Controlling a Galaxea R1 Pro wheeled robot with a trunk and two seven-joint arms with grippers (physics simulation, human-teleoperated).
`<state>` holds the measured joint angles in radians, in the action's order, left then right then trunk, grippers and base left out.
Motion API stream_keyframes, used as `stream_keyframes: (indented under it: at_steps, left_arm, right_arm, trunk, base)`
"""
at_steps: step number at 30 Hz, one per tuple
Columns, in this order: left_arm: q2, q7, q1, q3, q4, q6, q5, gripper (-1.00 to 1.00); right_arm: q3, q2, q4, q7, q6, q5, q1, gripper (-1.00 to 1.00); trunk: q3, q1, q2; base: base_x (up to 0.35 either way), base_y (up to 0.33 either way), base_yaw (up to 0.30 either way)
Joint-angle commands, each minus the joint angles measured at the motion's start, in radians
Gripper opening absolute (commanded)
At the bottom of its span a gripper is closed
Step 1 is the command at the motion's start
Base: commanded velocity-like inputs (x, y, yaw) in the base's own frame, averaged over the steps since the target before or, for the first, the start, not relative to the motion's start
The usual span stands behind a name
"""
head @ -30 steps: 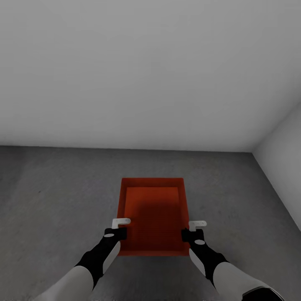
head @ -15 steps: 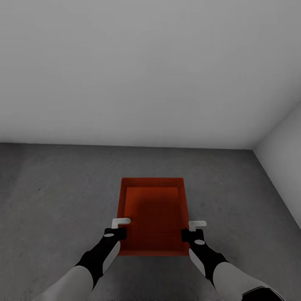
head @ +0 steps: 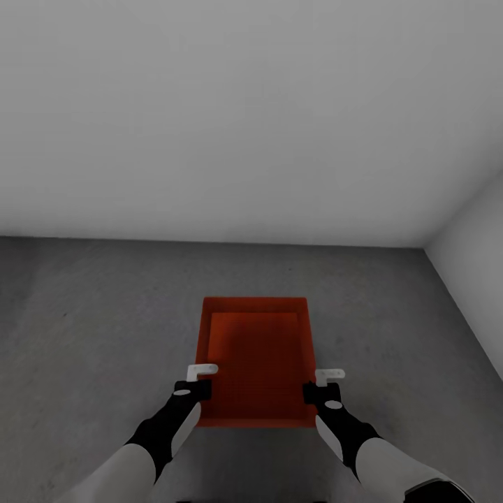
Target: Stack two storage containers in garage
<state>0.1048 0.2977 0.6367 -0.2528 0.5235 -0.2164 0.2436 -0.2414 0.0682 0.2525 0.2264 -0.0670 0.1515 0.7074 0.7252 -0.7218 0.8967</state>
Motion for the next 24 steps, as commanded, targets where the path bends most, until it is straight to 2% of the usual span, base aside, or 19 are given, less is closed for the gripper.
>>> stream_keyframes:
  at_steps: [1, 13, 24]
  left_arm:
    - [0.0, 0.028, 0.001, 0.012, 0.018, 0.051, 0.043, -1.0]
    - [0.0, 0.029, 0.0, 0.012, 0.018, 0.051, 0.043, -1.0]
    - [0.001, 0.029, 0.0, 0.012, 0.018, 0.051, 0.043, -1.0]
  right_arm:
    - [0.017, 0.012, -0.003, 0.001, -0.007, 0.016, 0.0, -1.0]
    - [0.017, 0.013, -0.003, 0.003, -0.006, 0.016, 0.0, -1.0]
    - [0.017, 0.013, -0.003, 0.002, -0.007, 0.016, 0.0, -1.0]
  trunk:
    - [0.001, 0.0, 0.001]
    - [0.001, 0.0, 0.001]
    - [0.001, 0.0, 0.001]
  base:
    - [0.217, 0.0, 0.0]
    - [0.283, 0.0, 0.0]
    - [0.035, 0.0, 0.0]
